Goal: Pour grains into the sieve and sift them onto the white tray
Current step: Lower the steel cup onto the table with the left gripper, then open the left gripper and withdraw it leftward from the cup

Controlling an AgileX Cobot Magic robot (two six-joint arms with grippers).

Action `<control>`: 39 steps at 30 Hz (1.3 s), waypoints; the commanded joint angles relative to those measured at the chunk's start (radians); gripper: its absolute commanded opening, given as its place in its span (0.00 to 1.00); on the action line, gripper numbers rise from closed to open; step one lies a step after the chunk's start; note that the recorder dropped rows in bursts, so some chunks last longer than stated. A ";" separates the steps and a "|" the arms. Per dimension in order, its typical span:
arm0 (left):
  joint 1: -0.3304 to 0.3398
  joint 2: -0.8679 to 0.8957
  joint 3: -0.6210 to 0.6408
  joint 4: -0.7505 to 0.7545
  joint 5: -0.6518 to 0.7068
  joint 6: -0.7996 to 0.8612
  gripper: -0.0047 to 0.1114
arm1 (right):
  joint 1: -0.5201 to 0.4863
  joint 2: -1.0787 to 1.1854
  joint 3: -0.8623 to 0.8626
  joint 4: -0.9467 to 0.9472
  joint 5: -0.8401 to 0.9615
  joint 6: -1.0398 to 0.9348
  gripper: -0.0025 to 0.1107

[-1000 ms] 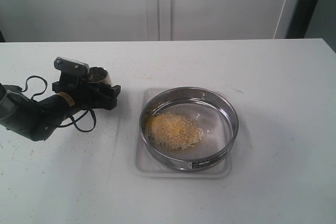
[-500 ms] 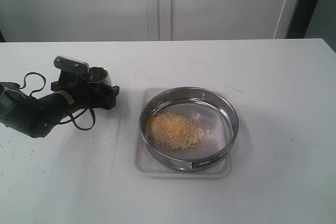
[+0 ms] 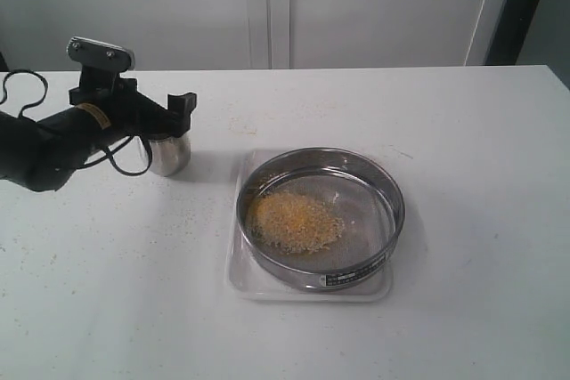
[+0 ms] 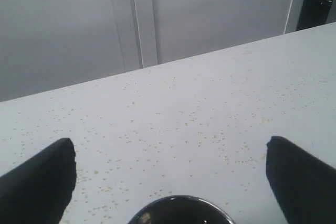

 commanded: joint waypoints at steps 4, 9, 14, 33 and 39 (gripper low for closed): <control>0.003 -0.159 -0.002 0.013 0.293 -0.026 0.80 | 0.002 -0.006 0.007 -0.007 -0.013 0.003 0.02; 0.003 -0.242 -0.002 0.013 0.456 -0.026 0.58 | 0.002 -0.006 0.007 -0.007 -0.013 0.003 0.02; 0.003 -0.303 -0.002 0.016 0.601 -0.026 0.33 | 0.002 -0.006 0.007 -0.007 -0.013 0.003 0.02; 0.003 -0.404 -0.002 0.008 1.139 -0.026 0.04 | 0.002 -0.006 0.007 -0.007 -0.013 0.003 0.02; 0.003 -0.430 -0.002 -0.094 1.277 -0.026 0.04 | 0.002 -0.006 0.007 -0.007 -0.013 0.003 0.02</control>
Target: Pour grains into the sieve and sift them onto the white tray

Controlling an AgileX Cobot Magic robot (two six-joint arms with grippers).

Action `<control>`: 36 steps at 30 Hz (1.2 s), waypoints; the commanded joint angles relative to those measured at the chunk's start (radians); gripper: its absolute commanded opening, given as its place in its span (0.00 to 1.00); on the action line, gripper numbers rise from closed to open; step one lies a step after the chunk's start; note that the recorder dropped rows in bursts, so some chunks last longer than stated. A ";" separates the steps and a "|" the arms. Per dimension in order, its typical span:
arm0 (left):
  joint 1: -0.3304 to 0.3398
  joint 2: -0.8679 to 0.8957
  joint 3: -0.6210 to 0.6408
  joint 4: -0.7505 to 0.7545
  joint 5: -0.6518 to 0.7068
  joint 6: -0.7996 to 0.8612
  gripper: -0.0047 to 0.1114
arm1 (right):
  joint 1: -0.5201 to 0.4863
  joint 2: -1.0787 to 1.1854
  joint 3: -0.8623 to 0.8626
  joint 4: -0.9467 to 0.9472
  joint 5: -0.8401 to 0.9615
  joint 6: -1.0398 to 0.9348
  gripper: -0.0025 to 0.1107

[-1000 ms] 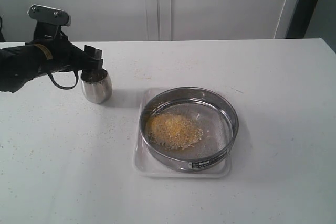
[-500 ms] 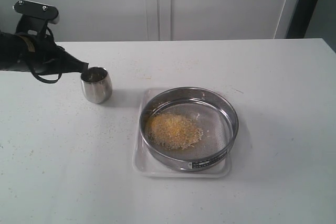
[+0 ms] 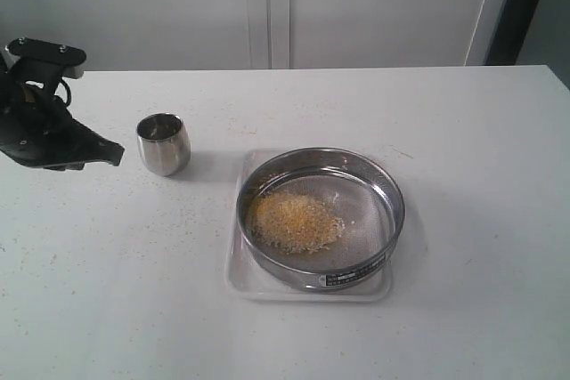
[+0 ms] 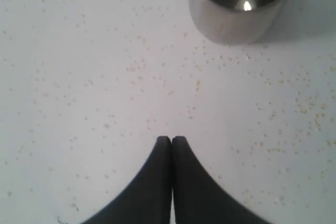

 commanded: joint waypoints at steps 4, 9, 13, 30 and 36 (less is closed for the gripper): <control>0.001 -0.045 -0.002 -0.090 0.201 -0.007 0.04 | 0.002 -0.006 0.007 -0.007 -0.013 0.003 0.02; 0.001 -0.067 -0.005 -0.090 0.290 -0.007 0.04 | 0.002 -0.006 0.007 -0.007 -0.013 0.003 0.02; 0.016 -0.069 -0.040 -0.115 0.365 -0.007 0.04 | 0.002 -0.006 0.007 -0.007 -0.013 0.003 0.02; 0.282 -0.103 -0.068 -0.262 0.551 0.096 0.04 | 0.002 -0.006 0.007 -0.007 -0.013 0.003 0.02; 0.280 -0.185 -0.024 -0.262 0.532 0.096 0.04 | 0.002 -0.006 0.007 -0.007 -0.013 0.003 0.02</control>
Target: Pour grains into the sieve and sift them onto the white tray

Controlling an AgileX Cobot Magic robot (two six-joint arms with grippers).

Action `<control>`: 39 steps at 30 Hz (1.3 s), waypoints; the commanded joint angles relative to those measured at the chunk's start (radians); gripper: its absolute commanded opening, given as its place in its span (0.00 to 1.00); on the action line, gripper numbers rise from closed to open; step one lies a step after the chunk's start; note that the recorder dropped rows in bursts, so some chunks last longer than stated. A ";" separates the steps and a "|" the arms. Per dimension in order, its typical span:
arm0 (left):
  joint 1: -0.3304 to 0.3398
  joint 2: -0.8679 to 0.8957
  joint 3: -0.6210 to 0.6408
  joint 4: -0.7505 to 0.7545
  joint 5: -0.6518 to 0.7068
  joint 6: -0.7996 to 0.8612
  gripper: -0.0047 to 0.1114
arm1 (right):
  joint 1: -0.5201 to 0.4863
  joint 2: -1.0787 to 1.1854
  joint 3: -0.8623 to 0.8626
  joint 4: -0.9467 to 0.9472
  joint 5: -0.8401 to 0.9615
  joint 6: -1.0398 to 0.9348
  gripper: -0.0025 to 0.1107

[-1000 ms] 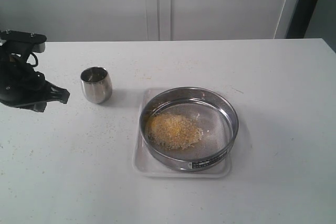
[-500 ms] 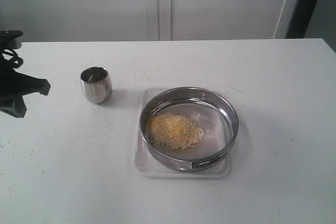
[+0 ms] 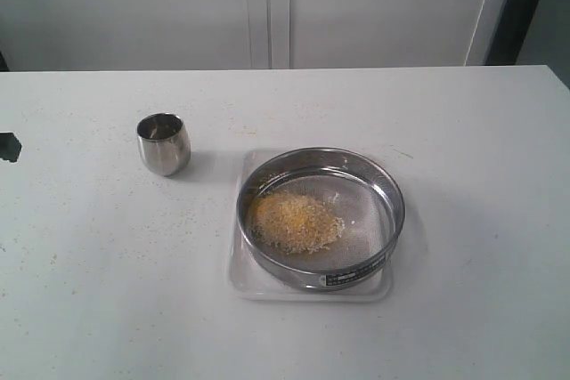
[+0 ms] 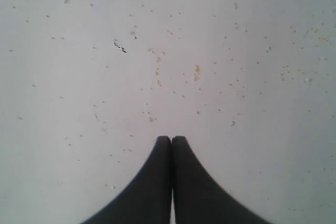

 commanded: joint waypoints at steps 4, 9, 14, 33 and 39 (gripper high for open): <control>0.002 -0.126 0.050 -0.018 -0.002 0.004 0.04 | 0.002 -0.006 0.007 -0.007 -0.013 0.003 0.02; 0.002 -0.221 0.105 -0.018 -0.031 0.006 0.04 | 0.002 -0.006 0.007 -0.007 -0.013 0.003 0.02; 0.002 -0.310 0.162 -0.018 -0.064 0.010 0.04 | 0.002 -0.006 0.007 -0.007 -0.013 0.003 0.02; 0.002 -0.605 0.422 -0.114 -0.131 0.141 0.04 | 0.002 -0.006 0.007 -0.007 -0.013 0.030 0.02; 0.002 -0.655 0.446 -0.084 -0.116 0.139 0.04 | 0.002 -0.006 0.007 -0.007 -0.013 0.030 0.02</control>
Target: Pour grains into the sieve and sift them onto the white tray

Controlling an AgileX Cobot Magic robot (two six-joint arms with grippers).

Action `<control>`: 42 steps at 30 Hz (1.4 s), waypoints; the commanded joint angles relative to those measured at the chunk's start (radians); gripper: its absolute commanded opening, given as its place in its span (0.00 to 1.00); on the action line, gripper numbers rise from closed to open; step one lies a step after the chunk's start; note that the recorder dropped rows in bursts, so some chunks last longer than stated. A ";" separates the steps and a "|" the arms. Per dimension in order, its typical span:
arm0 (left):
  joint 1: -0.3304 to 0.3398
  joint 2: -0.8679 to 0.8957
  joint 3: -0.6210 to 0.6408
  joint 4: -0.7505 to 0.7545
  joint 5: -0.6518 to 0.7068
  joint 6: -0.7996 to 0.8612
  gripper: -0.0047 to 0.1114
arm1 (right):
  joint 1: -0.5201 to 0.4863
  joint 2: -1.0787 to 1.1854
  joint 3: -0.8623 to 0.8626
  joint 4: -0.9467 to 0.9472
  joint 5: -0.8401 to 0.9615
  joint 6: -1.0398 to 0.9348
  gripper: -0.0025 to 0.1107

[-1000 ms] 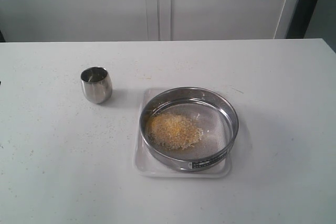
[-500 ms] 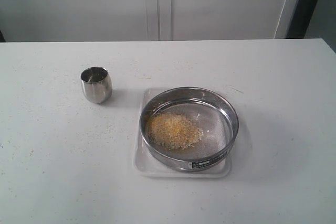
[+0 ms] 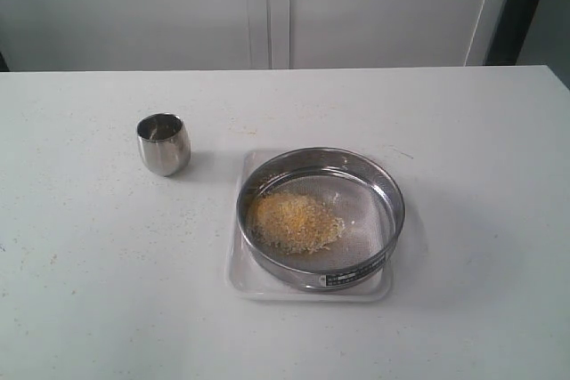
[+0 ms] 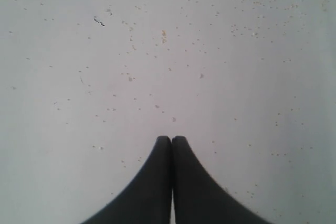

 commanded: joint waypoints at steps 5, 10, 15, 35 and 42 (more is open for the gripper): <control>0.002 -0.012 0.007 0.007 0.017 0.000 0.04 | 0.002 -0.006 0.007 -0.007 -0.013 0.005 0.02; 0.002 -0.012 0.007 0.007 0.017 0.000 0.04 | 0.002 -0.006 0.007 -0.007 -0.013 0.005 0.02; 0.002 -0.012 0.007 0.007 0.017 0.000 0.04 | 0.002 -0.006 0.007 -0.007 -0.013 0.005 0.02; 0.002 -0.012 0.007 0.007 0.017 0.000 0.04 | 0.002 -0.006 0.007 -0.009 -0.013 0.005 0.02; 0.002 -0.012 0.007 0.007 0.017 0.000 0.04 | 0.002 -0.006 0.007 -0.043 -0.013 -0.050 0.02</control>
